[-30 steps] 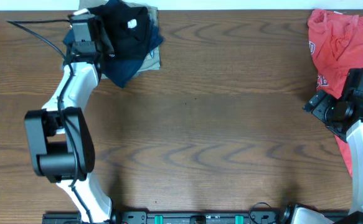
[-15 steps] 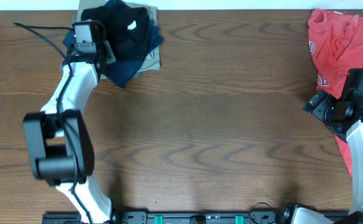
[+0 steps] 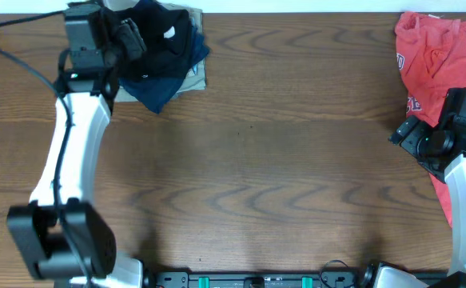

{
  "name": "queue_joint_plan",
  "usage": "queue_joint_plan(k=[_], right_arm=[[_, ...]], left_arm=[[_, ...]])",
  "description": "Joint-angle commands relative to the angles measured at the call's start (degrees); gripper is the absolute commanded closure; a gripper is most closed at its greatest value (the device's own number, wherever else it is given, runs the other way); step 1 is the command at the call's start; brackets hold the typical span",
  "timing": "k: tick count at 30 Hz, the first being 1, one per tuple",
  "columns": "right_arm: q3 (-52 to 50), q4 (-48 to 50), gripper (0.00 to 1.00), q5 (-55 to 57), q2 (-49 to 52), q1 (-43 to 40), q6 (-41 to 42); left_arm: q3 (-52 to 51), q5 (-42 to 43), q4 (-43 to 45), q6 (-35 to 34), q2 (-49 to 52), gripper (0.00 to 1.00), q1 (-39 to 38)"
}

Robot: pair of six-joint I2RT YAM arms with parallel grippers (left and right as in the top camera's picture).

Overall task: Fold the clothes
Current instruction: 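Lower the black bundle onto the stack and adjust it with the left gripper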

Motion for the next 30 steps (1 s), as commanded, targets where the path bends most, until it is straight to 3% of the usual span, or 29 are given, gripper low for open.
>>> queue_joint_plan(k=[1, 4, 13, 27, 30], right_arm=[[0.3, 0.0, 0.01, 0.0, -0.5, -0.3, -0.3], [0.3, 0.0, 0.01, 0.0, -0.5, -0.3, -0.3], [0.3, 0.0, 0.01, 0.0, -0.5, -0.3, -0.3], [0.3, 0.0, 0.01, 0.0, -0.5, -0.3, -0.3], [0.3, 0.0, 0.01, 0.0, -0.5, -0.3, -0.3]], left_arm=[[-0.2, 1.9, 1.3, -0.5, 5.5, 0.30, -1.4], [-0.2, 2.1, 3.7, -0.5, 10.6, 0.25, -2.9], [-0.2, 2.1, 5.1, 0.0, 19.1, 0.24, -6.4], [-0.2, 2.1, -5.5, 0.0, -1.1, 0.23, -6.5], [-0.2, 2.1, -10.7, -0.1, -7.0, 0.10, -6.5]])
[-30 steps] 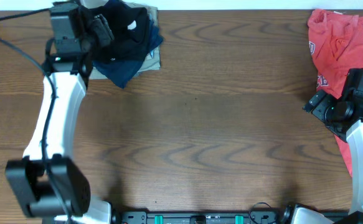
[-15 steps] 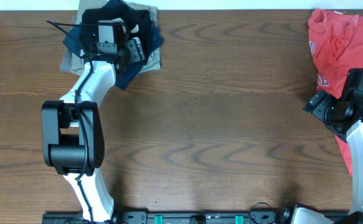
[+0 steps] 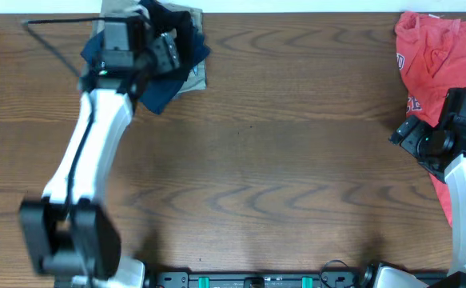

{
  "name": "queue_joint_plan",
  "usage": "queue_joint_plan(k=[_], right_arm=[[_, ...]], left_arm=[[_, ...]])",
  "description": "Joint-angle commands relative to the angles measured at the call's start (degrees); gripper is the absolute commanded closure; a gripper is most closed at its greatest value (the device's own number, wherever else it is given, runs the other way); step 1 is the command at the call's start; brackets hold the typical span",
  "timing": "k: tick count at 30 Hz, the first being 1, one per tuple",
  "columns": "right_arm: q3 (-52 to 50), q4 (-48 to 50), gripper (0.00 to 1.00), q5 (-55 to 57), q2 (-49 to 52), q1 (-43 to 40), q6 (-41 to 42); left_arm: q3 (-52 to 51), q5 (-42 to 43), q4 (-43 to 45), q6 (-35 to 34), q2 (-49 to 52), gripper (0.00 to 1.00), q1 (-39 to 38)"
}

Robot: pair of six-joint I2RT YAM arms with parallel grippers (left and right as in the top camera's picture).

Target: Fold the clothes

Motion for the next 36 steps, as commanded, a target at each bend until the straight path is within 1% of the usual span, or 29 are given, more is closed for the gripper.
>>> queue_joint_plan(k=[1, 3, 6, 10, 13, 15, 19, 23, 26, 27, 36], right_arm=[[0.3, 0.0, 0.01, 0.0, -0.5, -0.3, -0.3], [0.3, 0.0, 0.01, 0.0, -0.5, -0.3, -0.3], [0.3, 0.0, 0.01, 0.0, -0.5, -0.3, -0.3], [0.3, 0.0, 0.01, 0.0, -0.5, -0.3, -0.3], [0.3, 0.0, 0.01, 0.0, -0.5, -0.3, -0.3], [0.3, 0.0, 0.01, 0.0, -0.5, -0.3, -0.3], [0.3, 0.0, 0.01, 0.0, -0.5, -0.3, -0.3], [0.3, 0.0, 0.01, 0.0, -0.5, -0.3, -0.3], [0.3, 0.0, 0.01, 0.0, -0.5, -0.3, -0.3], [0.3, 0.0, 0.01, 0.0, -0.5, -0.3, -0.3], [0.3, 0.0, 0.01, 0.0, -0.5, -0.3, -0.3]], left_arm=[[0.0, 0.5, -6.0, 0.0, -6.9, 0.08, -0.1], [0.0, 0.5, -13.2, 0.0, -10.4, 0.04, -0.1], [0.0, 0.5, -24.9, -0.1, -15.6, 0.04, -0.1], [-0.6, 2.5, -40.4, -2.4, -21.8, 0.02, -0.3], [-2.8, 3.2, -46.5, -2.4, -25.9, 0.01, -1.4], [-5.6, 3.3, -48.0, -2.4, -29.6, 0.01, -2.8], [-13.2, 3.7, -47.1, -4.0, -38.4, 0.00, -7.5], [-20.9, 3.7, -46.3, -9.9, -47.3, 0.02, -12.7], [-24.5, 3.7, -47.5, -14.2, -51.3, 0.02, -14.9], [-25.2, 3.7, -48.0, -15.5, -52.2, 0.02, -15.3], [-26.1, 3.6, -49.5, -15.6, -53.3, 0.02, -15.4]])
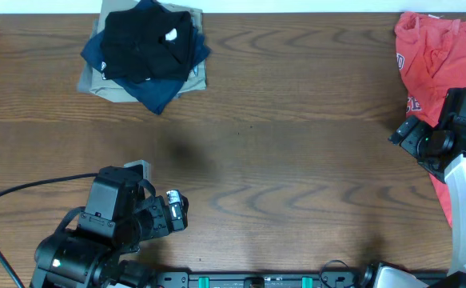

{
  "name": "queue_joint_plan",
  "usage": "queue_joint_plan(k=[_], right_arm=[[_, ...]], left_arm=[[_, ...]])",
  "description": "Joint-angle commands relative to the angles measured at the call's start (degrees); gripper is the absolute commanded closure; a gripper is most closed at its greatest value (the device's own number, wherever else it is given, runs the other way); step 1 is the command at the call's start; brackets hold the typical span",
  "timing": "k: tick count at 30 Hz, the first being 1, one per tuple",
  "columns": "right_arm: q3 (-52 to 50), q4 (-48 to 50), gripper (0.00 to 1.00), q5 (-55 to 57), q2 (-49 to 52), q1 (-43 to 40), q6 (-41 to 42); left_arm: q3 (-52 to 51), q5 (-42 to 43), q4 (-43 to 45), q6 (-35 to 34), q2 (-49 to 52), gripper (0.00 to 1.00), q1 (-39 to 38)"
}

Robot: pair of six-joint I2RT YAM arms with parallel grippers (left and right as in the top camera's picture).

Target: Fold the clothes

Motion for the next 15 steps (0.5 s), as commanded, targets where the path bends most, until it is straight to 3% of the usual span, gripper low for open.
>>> queue_joint_plan(k=[1, 7, 15], right_arm=[[0.3, 0.0, 0.01, 0.0, -0.5, -0.3, -0.3], [0.3, 0.0, 0.01, 0.0, -0.5, -0.3, -0.3], [0.3, 0.0, 0.01, 0.0, -0.5, -0.3, -0.3]], left_arm=[[-0.3, -0.1, -0.1, -1.1, -0.1, 0.02, -0.2], [-0.7, -0.9, 2.2, 2.8, 0.0, 0.02, -0.2], [-10.9, -0.9, 22.8, 21.2, -2.2, 0.02, 0.7]])
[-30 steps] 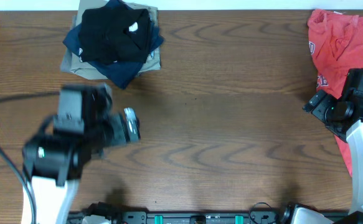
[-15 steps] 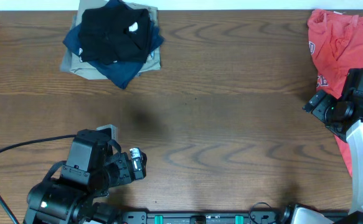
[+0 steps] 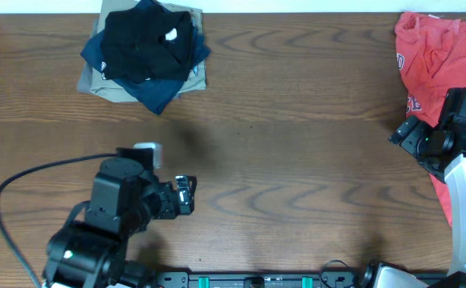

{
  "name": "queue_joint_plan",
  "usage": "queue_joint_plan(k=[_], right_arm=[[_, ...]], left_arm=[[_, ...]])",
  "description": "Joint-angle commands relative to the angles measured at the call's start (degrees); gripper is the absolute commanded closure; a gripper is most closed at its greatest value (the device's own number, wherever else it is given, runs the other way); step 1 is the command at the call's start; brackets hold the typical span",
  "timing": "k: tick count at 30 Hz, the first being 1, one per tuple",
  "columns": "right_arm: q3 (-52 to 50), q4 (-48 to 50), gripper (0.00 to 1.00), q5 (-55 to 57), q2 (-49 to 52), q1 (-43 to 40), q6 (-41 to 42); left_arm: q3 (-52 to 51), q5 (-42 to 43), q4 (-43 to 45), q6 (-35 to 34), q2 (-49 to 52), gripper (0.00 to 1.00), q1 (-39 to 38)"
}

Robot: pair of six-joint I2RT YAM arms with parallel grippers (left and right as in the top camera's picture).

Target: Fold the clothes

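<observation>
At the back left lies a stack of folded clothes: a black garment (image 3: 143,42) on top of a blue one (image 3: 159,92) and a tan one (image 3: 97,82). A crumpled red shirt (image 3: 436,56) lies at the back right and runs down along the right edge under the right arm. My left gripper (image 3: 186,194) hovers over bare table near the front left, jaws apart and empty. Beside the red shirt's left edge, my right gripper (image 3: 399,136) points left; its jaws are too dark to read.
The brown wooden table (image 3: 296,160) stretches between the stack and the red shirt. A black cable (image 3: 33,172) loops from the left arm at the front left. The arm bases sit along the front edge.
My left gripper has shifted slightly up and to the right over the front left of the table. The stack, the red shirt and the right arm are unchanged.
My left gripper was over the black garment on the back-left stack at the first two moments. Then it was back near the front left, with the black garment lying on top of the stack. The right arm stayed beside the red shirt throughout.
</observation>
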Motion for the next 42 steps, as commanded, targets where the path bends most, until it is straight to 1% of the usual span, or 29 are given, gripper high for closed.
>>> queue_joint_plan(k=[1, 3, 7, 12, 16, 19, 23, 25, 29, 35, 38, 42], right_arm=[[0.3, 0.0, 0.01, 0.0, -0.5, -0.3, -0.3], [0.3, 0.0, 0.01, 0.0, -0.5, -0.3, -0.3], [0.3, 0.0, 0.01, 0.0, -0.5, -0.3, -0.3], [0.3, 0.0, 0.01, 0.0, -0.5, -0.3, -0.3], [0.3, 0.0, 0.01, 0.0, -0.5, -0.3, -0.3], [0.3, 0.0, 0.01, 0.0, -0.5, -0.3, -0.3], [0.3, 0.0, 0.01, 0.0, -0.5, -0.3, -0.3], [0.3, 0.0, 0.01, 0.0, -0.5, -0.3, -0.3], [0.3, 0.0, 0.01, 0.0, -0.5, -0.3, -0.3], [0.3, 0.0, 0.01, 0.0, -0.5, -0.3, -0.3], [0.3, 0.0, 0.01, 0.0, -0.5, -0.3, -0.3], [0.3, 0.0, 0.01, 0.0, -0.5, -0.3, -0.3]], left_arm=[[-6.3, -0.9, 5.2, 11.1, -2.9, 0.02, 1.4], [-10.9, -0.8, 9.2, 12.9, -5.6, 0.02, 2.9], [-20.0, -0.9, 16.3, 12.9, -12.3, 0.02, 7.2], [-30.8, -0.4, 27.1, 12.9, -23.2, 0.02, 14.2], [-37.7, 0.0, 35.2, 12.9, -30.5, 0.02, 19.5], [-41.3, 0.0, 40.3, 12.9, -33.2, 0.02, 22.1], [-44.3, -0.1, 46.9, 13.2, -33.6, 0.02, 22.8], [-45.0, -0.4, 48.4, 13.3, -33.6, 0.02, 23.2], [-45.1, -0.6, 48.4, 13.8, -33.7, 0.02, 24.0], [-45.1, -0.6, 48.0, 18.3, -39.5, 0.02, 24.0], [-45.1, -0.6, 46.7, 18.7, -41.4, 0.02, 24.0], [-46.2, -0.6, 46.2, 18.7, -41.4, 0.02, 24.0]])
